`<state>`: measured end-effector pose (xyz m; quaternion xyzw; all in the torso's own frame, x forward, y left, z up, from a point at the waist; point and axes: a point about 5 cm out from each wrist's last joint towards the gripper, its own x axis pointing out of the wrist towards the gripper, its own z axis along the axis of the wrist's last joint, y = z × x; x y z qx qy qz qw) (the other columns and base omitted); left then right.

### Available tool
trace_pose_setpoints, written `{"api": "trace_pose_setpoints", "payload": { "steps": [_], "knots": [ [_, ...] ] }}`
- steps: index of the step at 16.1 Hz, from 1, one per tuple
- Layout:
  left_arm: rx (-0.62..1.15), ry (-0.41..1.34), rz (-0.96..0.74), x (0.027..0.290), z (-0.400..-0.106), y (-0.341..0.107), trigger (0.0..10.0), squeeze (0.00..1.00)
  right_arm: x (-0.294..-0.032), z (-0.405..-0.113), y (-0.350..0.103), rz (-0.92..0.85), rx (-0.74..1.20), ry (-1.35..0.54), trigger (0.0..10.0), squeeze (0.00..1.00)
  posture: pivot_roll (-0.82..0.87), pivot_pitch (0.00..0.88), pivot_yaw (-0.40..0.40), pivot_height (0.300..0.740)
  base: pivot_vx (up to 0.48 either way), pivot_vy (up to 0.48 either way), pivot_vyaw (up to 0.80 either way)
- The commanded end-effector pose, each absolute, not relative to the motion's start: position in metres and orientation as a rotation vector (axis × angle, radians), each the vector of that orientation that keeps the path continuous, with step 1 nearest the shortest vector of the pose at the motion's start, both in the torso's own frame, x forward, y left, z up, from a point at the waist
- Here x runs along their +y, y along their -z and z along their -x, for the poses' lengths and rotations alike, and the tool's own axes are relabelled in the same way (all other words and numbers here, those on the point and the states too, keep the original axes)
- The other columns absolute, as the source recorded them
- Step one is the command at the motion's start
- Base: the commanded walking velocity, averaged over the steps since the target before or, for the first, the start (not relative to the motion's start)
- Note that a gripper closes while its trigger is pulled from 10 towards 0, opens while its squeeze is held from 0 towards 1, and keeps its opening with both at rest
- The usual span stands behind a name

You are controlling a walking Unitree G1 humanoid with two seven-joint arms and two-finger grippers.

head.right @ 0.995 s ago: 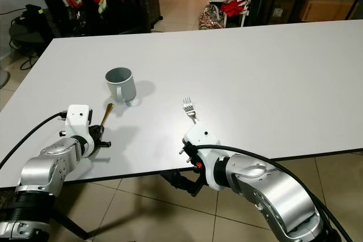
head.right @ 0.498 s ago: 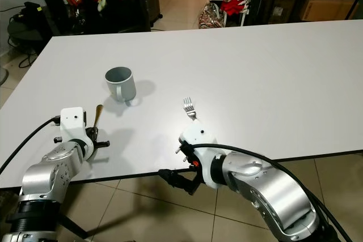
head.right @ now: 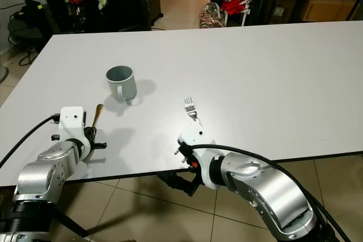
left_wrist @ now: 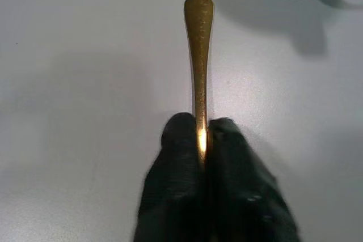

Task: Setting the table

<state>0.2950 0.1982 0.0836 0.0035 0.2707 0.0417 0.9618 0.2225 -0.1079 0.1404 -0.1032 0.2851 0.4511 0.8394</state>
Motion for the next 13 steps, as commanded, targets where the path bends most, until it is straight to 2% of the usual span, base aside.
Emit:
{"api": "trace_pose_setpoints", "payload": {
  "steps": [1, 4, 5, 6, 13],
  "knots": [
    [0.580, -0.100, -0.009, 0.202, -0.294, -0.080, 10.0, 1.00, -0.108, -0.225, -0.145, 0.219, 0.575, -0.954, 10.0, 0.00, -0.05, 0.000, 0.064, 0.740, 0.000, 0.000, 0.00],
    [0.545, -0.104, 0.012, 0.197, -0.297, -0.092, 10.0, 1.00, -0.110, -0.228, -0.145, 0.195, 0.568, -0.917, 10.0, 0.00, -0.05, 0.000, 0.061, 0.740, 0.000, 0.000, 0.00],
    [0.533, -0.103, 0.016, 0.196, -0.297, -0.096, 10.0, 0.43, -0.110, -0.229, -0.145, 0.190, 0.564, -0.904, 10.0, 0.00, -0.05, 0.000, 0.059, 0.740, 0.000, 0.000, 0.00],
    [0.509, -0.103, 0.022, 0.195, -0.298, -0.103, 10.0, 0.00, -0.112, -0.232, -0.146, 0.182, 0.554, -0.872, 10.0, 0.00, -0.05, 0.000, 0.059, 0.740, 0.000, 0.000, 0.00],
    [0.389, -0.045, -0.003, 0.195, -0.298, -0.147, 10.0, 0.00, -0.128, -0.260, -0.151, 0.160, 0.458, -0.607, 10.0, 0.00, -0.03, 0.000, 0.050, 0.740, 0.000, 0.000, 0.00]
  ]
}}
